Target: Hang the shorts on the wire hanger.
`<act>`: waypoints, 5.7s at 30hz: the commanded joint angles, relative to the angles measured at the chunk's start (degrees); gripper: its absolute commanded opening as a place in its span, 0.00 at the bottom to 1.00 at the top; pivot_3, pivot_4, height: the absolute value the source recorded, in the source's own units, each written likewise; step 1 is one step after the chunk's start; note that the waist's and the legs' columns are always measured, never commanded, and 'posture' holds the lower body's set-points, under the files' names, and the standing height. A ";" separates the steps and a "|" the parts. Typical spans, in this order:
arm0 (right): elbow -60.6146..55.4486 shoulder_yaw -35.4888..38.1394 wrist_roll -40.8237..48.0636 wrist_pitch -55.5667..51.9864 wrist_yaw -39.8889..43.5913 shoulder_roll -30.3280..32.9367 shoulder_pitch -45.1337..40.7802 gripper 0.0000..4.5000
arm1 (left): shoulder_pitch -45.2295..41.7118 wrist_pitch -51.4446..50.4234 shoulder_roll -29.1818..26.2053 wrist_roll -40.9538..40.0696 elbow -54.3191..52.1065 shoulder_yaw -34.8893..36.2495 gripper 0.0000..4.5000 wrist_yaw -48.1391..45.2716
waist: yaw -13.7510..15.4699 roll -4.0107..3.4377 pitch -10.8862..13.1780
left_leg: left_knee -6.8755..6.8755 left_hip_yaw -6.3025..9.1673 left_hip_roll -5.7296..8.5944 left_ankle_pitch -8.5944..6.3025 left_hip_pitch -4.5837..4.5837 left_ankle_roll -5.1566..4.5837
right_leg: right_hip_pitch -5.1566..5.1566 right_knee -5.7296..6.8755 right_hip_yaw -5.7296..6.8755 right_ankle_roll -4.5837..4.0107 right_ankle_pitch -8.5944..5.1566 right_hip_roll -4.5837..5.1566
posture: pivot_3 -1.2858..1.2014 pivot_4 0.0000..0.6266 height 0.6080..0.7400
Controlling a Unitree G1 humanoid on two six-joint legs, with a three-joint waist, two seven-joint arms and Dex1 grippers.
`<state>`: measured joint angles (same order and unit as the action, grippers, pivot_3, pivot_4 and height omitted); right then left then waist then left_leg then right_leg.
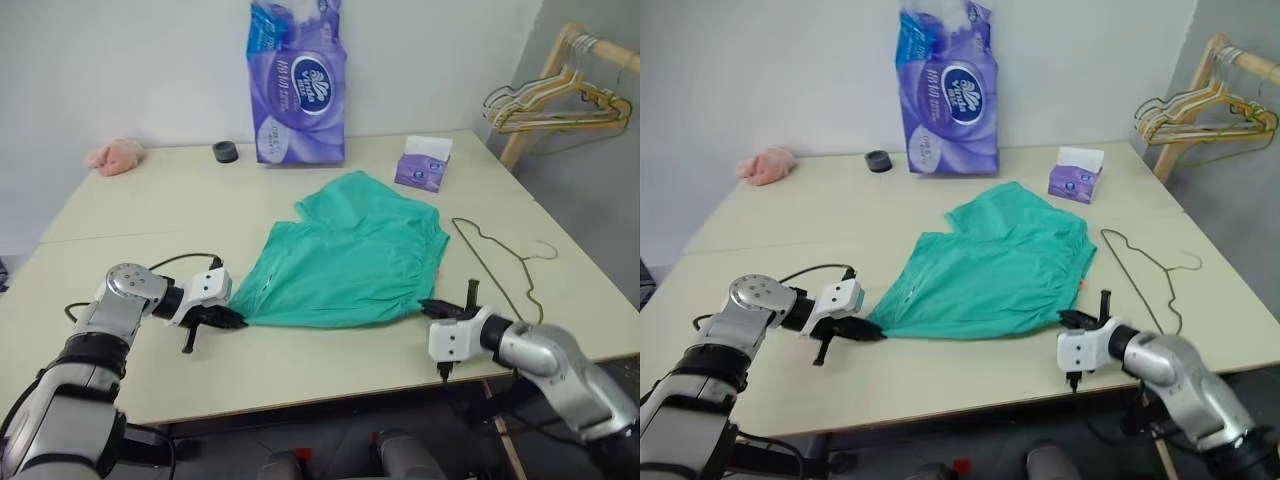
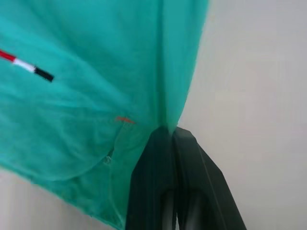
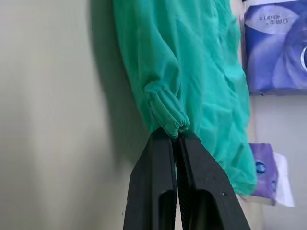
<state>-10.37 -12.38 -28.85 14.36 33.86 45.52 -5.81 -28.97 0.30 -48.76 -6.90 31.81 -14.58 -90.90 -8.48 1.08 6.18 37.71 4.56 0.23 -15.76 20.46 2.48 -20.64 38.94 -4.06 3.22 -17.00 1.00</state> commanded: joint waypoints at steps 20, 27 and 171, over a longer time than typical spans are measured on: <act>-5.41 0.06 24.52 9.01 24.60 19.03 9.03 0.00 | 20.80 -10.13 -35.20 -27.64 -39.92 -15.57 0.01 -1.60 | 0.64 -0.15 1.65 | 0.14 -0.25 -0.68 -0.34 0.52 -0.55 | -0.63 0.07 -0.03 -0.38 -0.23 -0.33 | 0.45 0.16 1.00; -7.65 1.72 25.17 6.92 25.92 20.41 12.09 0.00 | 20.99 -10.18 -35.12 -28.63 -41.05 -16.88 0.01 -1.60 | 0.53 -0.08 1.80 | 0.14 -0.31 -0.78 -0.34 0.46 -0.55 | -0.66 0.07 -0.07 -0.45 -0.20 -0.67 | 0.45 0.17 1.00; -2.45 4.36 2.73 3.74 0.10 4.10 -19.00 0.00 | -18.02 -22.97 10.33 -7.61 -5.78 -0.17 0.21 0.49 | -4.05 0.07 2.13 | 1.13 -0.09 -0.70 -0.31 1.35 -0.48 | -1.53 1.06 -0.11 -0.77 0.36 -0.84 | 0.43 0.13 1.00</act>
<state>-10.95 -9.13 -26.07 17.35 33.96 49.75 -23.72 -47.05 -22.25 -38.47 -13.98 27.95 -16.45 -90.61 -12.53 1.15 8.32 38.84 4.47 -0.47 -16.07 21.81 2.00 -22.17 40.01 -4.16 2.45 -16.63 0.16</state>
